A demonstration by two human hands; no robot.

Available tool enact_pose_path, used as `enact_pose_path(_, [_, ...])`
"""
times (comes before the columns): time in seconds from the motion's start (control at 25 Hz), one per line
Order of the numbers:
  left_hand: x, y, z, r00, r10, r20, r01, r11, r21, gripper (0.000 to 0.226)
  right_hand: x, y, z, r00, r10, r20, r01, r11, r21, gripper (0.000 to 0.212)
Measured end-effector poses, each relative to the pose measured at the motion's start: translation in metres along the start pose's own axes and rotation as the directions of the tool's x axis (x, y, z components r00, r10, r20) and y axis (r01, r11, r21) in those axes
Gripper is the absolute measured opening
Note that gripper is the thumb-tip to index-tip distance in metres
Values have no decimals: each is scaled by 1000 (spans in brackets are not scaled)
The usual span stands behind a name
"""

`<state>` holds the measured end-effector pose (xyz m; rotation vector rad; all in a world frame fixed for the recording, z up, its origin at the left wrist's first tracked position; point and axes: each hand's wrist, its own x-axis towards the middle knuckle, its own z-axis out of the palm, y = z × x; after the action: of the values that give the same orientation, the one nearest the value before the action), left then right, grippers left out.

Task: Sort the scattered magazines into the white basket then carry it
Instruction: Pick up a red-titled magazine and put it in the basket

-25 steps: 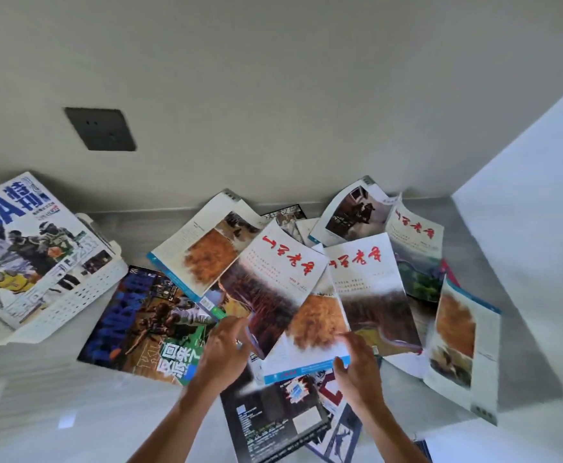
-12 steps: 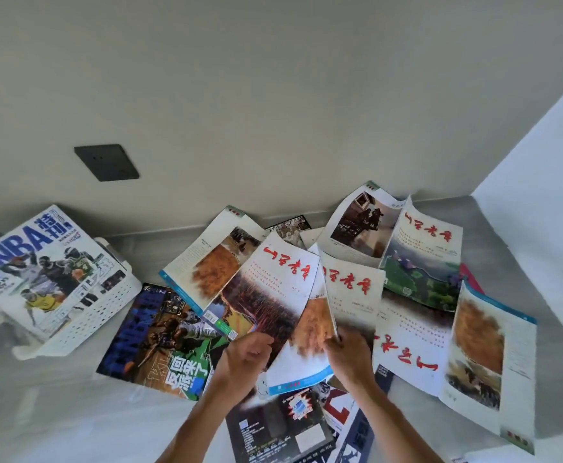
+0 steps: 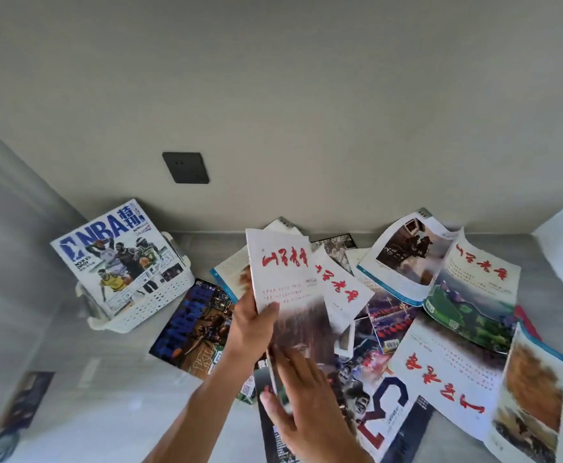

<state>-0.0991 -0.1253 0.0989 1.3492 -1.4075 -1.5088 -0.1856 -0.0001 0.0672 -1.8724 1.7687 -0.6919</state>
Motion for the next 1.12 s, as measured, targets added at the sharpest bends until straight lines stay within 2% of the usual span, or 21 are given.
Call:
enact_pose_path(0.04, [-3, -7, -16, 999, -19, -40, 20, 1000, 13, 41, 4, 0, 6, 995, -33, 92, 19, 989, 146, 43])
enact_pose_path(0.08, [-7, -13, -33, 999, -43, -27, 41, 998, -44, 39, 11, 2, 10, 994, -4, 106, -28, 954, 299, 38])
enact_pose_path(0.12, [-10, -19, -51, 998, -54, 32, 58, 992, -114, 33, 19, 6, 10, 991, 109, 74, -130, 888, 442, 37])
enact_pose_path(0.16, [-14, -23, -70, 994, -50, 101, 68, 981, -182, 27, 31, 14, 10, 966, 255, 47, -234, 779, 582, 44])
enact_pose_path(0.2, [-18, -25, -86, 989, -46, 140, 75, 974, -212, 23, 42, 23, 8, 927, 367, 84, -315, 633, 707, 58])
enact_pose_path(0.24, [-21, -28, -101, 986, -44, 162, 80, 972, -220, 26, 54, 33, 6, 891, 422, 166, -379, 493, 783, 67])
enact_pose_path(0.28, [-23, -30, -116, 986, -53, 156, 86, 973, -213, 32, 65, 39, 4, 873, 419, 250, -432, 427, 794, 70])
enact_pose_path(0.4, [-23, -36, -148, 998, -62, 1, 61, 988, -143, 26, 90, 34, 6, 873, 320, 369, -485, 482, 730, 49])
enact_pose_path(0.48, [-23, -44, -164, 983, -30, -180, 22, 999, -46, 14, 102, 22, 22, 898, 316, 306, -438, 595, 674, 38])
enact_pose_path(0.56, [-23, -60, -179, 949, 33, -313, 13, 990, 142, 11, 112, 10, 42, 914, 308, 264, -405, 721, 561, 30])
enact_pose_path(0.64, [-26, -76, -196, 931, 66, -358, 67, 935, 348, 17, 121, 3, 66, 911, 356, 209, -413, 799, 437, 28])
enact_pose_path(0.72, [-27, -87, -210, 929, 64, -365, 99, 906, 411, 17, 124, 0, 85, 898, 418, 138, -438, 820, 368, 30])
enact_pose_path(0.8, [-25, -86, -226, 918, 102, -384, 51, 929, 367, 22, 134, -10, 92, 902, 425, 78, -425, 838, 343, 28])
enact_pose_path(0.88, [-15, -70, -244, 898, 128, -421, -25, 970, 241, 32, 158, -28, 86, 923, 383, 24, -355, 827, 435, 22])
enact_pose_path(0.96, [3, -47, -270, 856, 128, -500, -99, 991, 85, 31, 196, -57, 76, 950, 312, -25, -256, 821, 511, 20])
enact_pose_path(1.04, [28, -25, -298, 798, 141, -585, -229, 970, -78, 25, 242, -91, 70, 957, 272, -104, -180, 834, 521, 16])
enact_pose_path(1.12, [53, -5, -329, 757, 122, -643, -300, 938, -175, 23, 291, -123, 78, 946, 268, -182, -126, 823, 553, 15])
